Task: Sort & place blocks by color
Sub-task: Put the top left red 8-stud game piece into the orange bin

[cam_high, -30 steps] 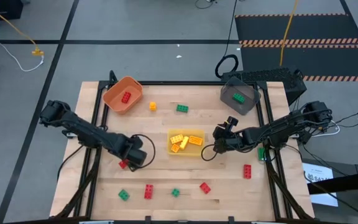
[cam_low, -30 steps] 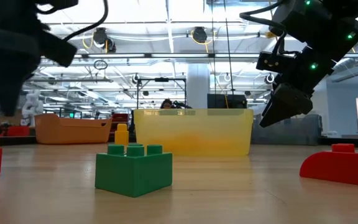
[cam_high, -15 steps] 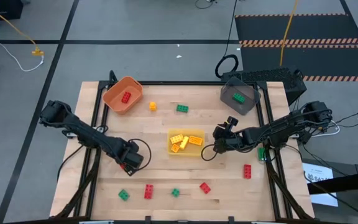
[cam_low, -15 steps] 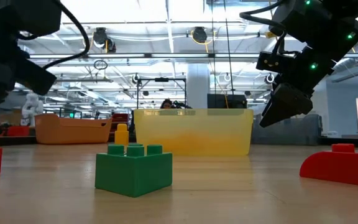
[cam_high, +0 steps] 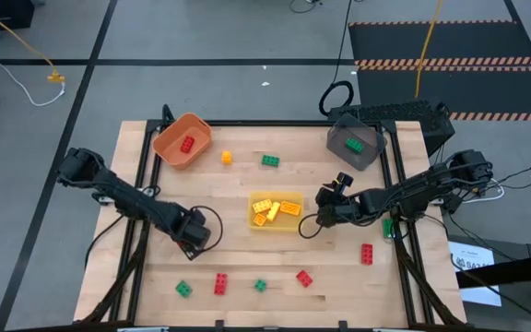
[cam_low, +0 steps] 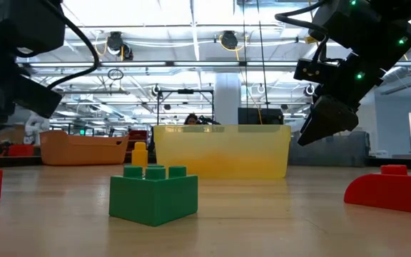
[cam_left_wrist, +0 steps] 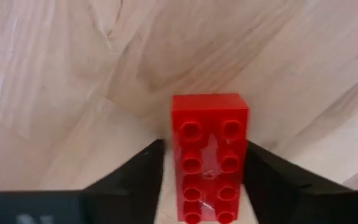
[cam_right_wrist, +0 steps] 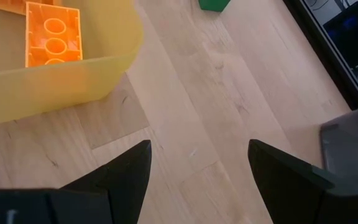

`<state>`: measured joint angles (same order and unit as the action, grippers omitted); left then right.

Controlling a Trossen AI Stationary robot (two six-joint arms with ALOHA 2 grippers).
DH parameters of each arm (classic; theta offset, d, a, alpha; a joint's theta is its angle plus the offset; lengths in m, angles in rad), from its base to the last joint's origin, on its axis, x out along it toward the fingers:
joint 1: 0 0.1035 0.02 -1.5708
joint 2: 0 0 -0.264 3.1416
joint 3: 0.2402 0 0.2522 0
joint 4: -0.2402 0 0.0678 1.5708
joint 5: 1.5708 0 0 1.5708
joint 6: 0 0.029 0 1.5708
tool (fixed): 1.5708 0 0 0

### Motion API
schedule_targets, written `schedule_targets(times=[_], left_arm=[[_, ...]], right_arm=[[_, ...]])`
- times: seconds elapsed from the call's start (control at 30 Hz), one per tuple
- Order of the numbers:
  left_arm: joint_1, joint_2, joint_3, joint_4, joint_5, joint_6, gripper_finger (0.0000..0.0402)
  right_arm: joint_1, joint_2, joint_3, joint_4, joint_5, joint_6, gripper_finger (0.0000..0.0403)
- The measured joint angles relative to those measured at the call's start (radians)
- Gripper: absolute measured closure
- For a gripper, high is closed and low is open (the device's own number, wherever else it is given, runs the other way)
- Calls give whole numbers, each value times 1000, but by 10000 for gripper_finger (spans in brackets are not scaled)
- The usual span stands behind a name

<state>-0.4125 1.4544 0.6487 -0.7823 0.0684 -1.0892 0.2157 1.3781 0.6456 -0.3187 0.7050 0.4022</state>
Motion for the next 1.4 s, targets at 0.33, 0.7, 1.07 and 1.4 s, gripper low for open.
schedule_targets(times=[0.33,0.7,1.07,1.4], left_arm=[[185,4,91,32,-190,267,260],[559,3,300,-17,-352,626,221],[985,2,458,-93,-329,872,321],[998,33,404,4,-122,1097,323]], right_arm=[[0,0,0,3,1,-2,145],[0,0,0,-1,1,-3,145],[0,0,0,-11,1,-3,145],[0,0,0,-11,1,-7,145]])
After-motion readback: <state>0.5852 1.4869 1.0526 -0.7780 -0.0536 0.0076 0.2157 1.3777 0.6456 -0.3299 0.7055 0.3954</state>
